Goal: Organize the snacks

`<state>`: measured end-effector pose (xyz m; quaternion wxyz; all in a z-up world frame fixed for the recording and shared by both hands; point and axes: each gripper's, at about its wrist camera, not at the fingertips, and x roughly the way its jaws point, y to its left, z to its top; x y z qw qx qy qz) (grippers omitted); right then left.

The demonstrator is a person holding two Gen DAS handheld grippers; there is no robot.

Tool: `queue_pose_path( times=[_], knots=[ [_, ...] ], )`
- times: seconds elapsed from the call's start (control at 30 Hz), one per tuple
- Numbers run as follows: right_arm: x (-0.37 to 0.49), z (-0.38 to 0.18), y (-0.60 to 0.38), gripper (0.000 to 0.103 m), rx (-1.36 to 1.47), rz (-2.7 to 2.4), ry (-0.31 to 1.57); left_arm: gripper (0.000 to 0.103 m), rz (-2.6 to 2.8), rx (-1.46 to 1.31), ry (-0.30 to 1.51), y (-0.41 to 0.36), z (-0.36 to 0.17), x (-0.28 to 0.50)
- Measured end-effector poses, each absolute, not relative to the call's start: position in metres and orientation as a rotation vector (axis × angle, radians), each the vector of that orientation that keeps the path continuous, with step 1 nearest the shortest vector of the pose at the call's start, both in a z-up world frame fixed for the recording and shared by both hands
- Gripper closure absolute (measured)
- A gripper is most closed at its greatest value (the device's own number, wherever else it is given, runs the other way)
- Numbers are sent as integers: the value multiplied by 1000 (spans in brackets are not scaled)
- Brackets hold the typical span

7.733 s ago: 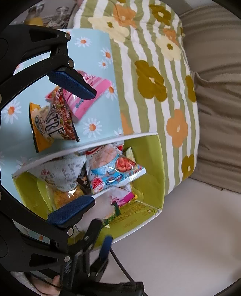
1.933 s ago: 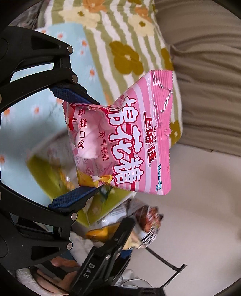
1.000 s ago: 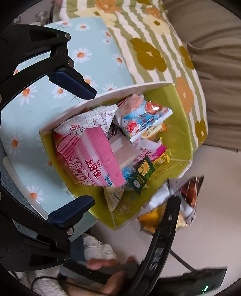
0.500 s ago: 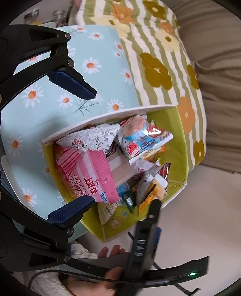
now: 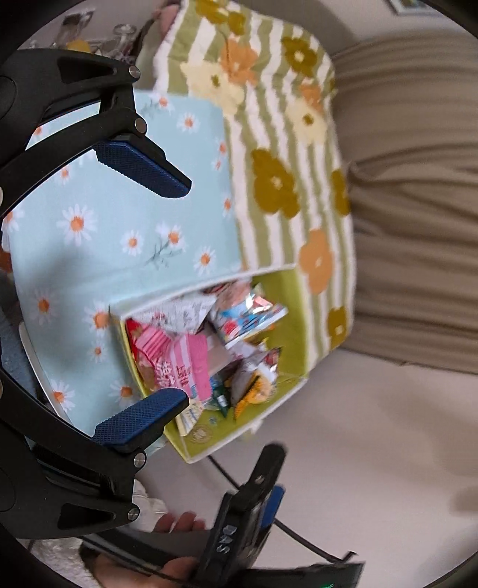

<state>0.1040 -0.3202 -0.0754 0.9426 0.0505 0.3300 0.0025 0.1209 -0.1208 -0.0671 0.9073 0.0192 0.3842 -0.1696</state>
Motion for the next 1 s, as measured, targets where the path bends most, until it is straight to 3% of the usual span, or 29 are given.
queue_pose_path(
  times=[0.27,0.5,1.0],
  knots=[
    [16,-44,-271,1,68,-21,575,0,-230,14,583,-54,-16,38],
    [-41,-44,-239,1,74,-38,508,0,-176,33,507,-23,-10,-13],
    [-69,-44,-208,1,49,-81,447,0,-193,26,480,-6,-15,-46]
  ],
)
